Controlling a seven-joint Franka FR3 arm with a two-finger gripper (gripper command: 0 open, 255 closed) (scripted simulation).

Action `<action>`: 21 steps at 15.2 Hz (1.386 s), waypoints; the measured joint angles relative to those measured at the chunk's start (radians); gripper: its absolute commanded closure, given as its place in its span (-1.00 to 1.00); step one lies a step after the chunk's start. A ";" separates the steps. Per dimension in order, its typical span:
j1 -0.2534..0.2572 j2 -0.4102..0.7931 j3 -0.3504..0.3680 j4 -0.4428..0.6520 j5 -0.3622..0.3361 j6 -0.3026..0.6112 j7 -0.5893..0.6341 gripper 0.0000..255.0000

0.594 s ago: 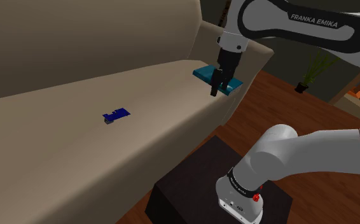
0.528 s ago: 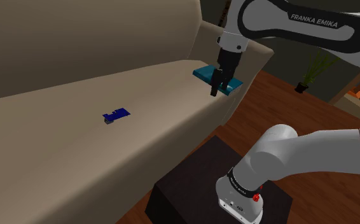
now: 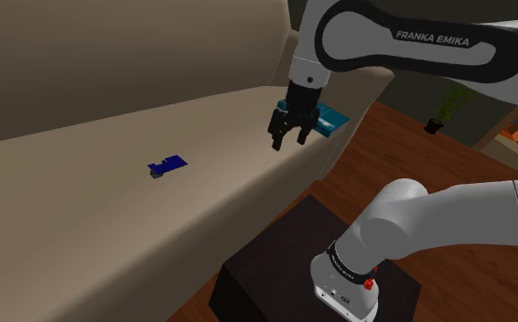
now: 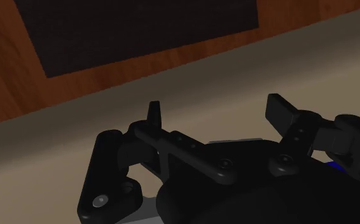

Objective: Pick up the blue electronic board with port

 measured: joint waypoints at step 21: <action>-0.088 0.680 0.411 0.342 0.038 0.476 1.033 -1.00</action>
